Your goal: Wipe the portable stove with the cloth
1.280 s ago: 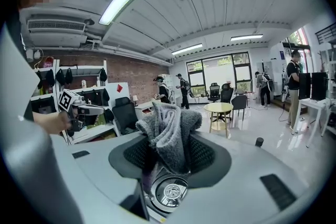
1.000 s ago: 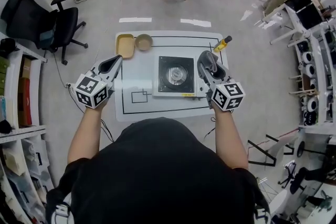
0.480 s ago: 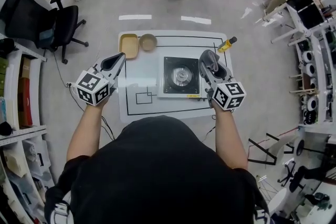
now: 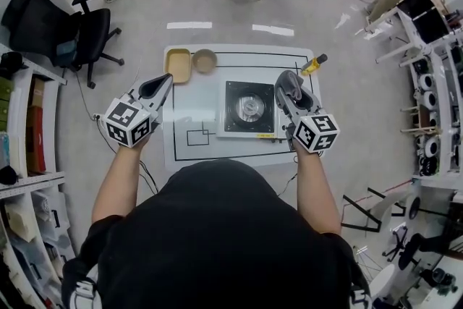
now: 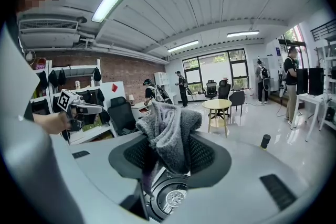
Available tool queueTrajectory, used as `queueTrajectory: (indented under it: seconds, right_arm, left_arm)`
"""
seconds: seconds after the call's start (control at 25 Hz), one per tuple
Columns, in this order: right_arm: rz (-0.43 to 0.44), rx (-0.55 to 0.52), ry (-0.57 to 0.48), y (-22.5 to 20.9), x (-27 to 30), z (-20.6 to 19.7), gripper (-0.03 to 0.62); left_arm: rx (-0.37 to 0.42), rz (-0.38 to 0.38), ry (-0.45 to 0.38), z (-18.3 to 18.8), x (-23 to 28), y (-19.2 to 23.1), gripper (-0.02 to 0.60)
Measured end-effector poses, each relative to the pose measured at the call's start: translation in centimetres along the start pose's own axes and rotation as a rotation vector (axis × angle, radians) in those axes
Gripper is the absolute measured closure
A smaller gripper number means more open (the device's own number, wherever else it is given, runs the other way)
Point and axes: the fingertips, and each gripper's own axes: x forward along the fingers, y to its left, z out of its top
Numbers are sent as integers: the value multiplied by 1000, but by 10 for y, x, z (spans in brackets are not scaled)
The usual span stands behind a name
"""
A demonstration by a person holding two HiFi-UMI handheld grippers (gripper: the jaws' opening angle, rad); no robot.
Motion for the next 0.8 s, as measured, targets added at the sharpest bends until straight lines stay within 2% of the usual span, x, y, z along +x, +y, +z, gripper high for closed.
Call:
queueTrajectory:
  seconds: [0.4, 0.8]
  right_arm:
    - [70, -14, 18, -37, 1, 2, 396]
    - [113, -18, 60, -67, 1, -10, 396]
  left_arm:
    - [-3, 70, 0, 10, 15, -28, 558]
    - [-40, 109, 20, -1, 32, -50, 558]
